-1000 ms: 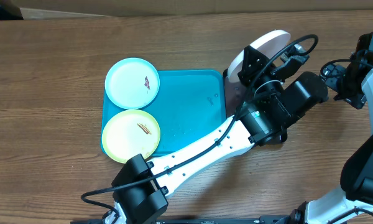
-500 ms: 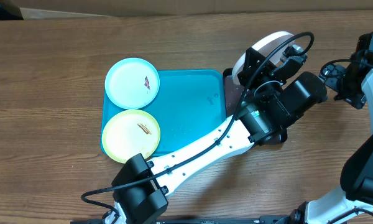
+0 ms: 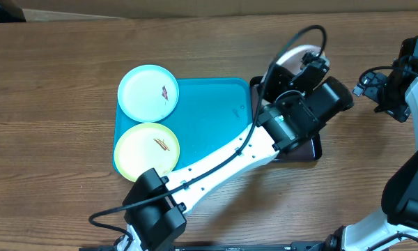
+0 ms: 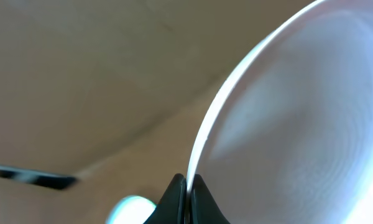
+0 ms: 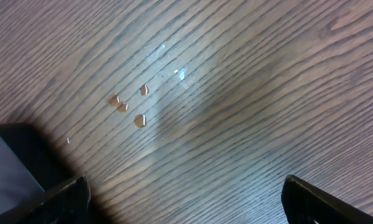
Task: Clean dirty plates on tray and stack at the side
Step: 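Carry the white plate left and set it on the table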
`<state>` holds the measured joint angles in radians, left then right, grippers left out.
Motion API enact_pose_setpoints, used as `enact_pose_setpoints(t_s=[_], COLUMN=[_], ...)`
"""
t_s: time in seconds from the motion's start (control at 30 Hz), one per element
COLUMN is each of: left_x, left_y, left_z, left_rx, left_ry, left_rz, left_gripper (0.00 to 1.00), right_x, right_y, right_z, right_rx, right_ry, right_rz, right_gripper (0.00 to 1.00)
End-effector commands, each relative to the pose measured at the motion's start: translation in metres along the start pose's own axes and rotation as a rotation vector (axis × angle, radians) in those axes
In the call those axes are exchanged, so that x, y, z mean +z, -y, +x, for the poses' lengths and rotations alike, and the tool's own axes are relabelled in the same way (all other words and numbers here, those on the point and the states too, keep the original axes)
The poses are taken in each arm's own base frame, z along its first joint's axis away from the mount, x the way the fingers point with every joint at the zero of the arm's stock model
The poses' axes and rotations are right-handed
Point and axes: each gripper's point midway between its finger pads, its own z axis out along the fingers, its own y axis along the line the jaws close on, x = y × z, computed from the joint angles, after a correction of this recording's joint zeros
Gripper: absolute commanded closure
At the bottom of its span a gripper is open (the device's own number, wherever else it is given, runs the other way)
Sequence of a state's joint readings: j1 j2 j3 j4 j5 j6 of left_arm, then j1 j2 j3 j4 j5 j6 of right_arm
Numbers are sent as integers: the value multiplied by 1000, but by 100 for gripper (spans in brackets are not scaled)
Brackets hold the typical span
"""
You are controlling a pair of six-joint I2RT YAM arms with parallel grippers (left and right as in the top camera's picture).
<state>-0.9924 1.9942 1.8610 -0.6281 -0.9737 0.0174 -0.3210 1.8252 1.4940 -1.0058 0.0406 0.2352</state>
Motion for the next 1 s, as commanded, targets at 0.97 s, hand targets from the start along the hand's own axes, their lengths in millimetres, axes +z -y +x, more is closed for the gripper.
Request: enact_pose_setpoints(t_s=[0.97], left_x=[105], left_y=[-391], left_z=[421], left_rx=[-1373], left_ry=[-910], left_rz=[-33], left_gripper=[96], right_x=[-4], right_y=[0], right_z=[-5], right_rx=[7], right_ry=[19], right_rz=[-2], right_gripper=[0])
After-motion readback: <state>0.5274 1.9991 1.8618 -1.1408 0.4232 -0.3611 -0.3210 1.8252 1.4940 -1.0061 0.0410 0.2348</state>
